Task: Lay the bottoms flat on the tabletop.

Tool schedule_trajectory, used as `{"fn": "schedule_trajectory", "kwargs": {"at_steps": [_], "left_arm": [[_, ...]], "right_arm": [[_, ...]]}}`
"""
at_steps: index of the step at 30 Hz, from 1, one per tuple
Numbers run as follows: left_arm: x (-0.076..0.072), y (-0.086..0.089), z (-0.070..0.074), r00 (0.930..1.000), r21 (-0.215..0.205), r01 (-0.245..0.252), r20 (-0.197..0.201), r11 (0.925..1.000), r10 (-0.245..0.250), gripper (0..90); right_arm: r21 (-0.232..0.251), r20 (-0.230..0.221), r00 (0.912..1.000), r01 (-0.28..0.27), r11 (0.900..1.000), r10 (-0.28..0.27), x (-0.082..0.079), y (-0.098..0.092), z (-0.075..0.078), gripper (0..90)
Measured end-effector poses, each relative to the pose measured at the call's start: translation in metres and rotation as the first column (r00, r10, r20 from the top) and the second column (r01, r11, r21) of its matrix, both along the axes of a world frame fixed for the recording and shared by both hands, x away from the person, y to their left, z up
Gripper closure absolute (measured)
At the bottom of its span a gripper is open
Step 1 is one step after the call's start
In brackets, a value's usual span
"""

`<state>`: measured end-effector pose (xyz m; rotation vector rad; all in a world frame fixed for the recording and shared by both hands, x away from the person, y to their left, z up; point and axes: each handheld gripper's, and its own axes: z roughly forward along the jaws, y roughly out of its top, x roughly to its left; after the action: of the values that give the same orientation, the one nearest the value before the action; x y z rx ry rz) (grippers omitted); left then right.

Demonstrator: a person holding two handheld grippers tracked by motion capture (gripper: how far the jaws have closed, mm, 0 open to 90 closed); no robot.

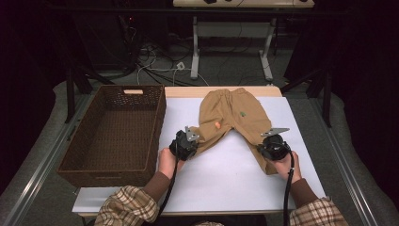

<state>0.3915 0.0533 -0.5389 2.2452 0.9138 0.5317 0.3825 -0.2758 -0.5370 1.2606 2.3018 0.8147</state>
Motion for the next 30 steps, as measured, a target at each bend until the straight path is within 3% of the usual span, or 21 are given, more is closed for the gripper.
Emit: {"fn": "schedule_trajectory", "kwargs": {"at_steps": [4, 11, 15, 20, 23, 30], "left_arm": [[-0.006, -0.002, 0.007, 0.9995, -0.001, 0.013, 0.028, 0.9999, -0.013, 63.8], [-0.021, -0.012, 0.018, 0.9954, -0.009, 0.069, 0.067, 0.9976, -0.068, 57.7], [-0.025, -0.021, 0.015, 0.9924, 0.012, 0.113, 0.047, 0.9935, -0.114, 56.7], [-0.016, -0.026, -0.003, 0.9917, 0.062, 0.125, -0.037, 0.9902, -0.123, 50.3], [-0.011, -0.025, -0.009, 0.9912, 0.076, 0.123, -0.060, 0.9896, -0.118, 50.5], [-0.004, -0.017, -0.012, 0.9927, 0.036, 0.105, -0.063, 0.9938, -0.103, 69.6]], "right_arm": [[0.001, 0.002, 1.0000, 0.001, 1.000, -0.001, 0.000, -0.001, 0.000, 87.5], [0.000, 0.002, 1.0000, -0.001, 1.000, 0.001, 0.000, 0.000, 0.000, 87.5], [0.000, 0.001, 1.0000, -0.004, 1.000, 0.004, 0.000, 0.000, 0.000, 87.5], [0.001, -0.001, 1.0000, -0.005, 1.000, 0.005, 0.000, 0.001, 0.000, 87.4], [0.001, -0.005, 1.0000, -0.008, 1.000, 0.008, -0.001, 0.002, -0.001, 87.5], [0.023, -0.016, 0.9990, -0.041, 0.999, 0.041, -0.004, 0.010, 0.001, 87.7]]}}
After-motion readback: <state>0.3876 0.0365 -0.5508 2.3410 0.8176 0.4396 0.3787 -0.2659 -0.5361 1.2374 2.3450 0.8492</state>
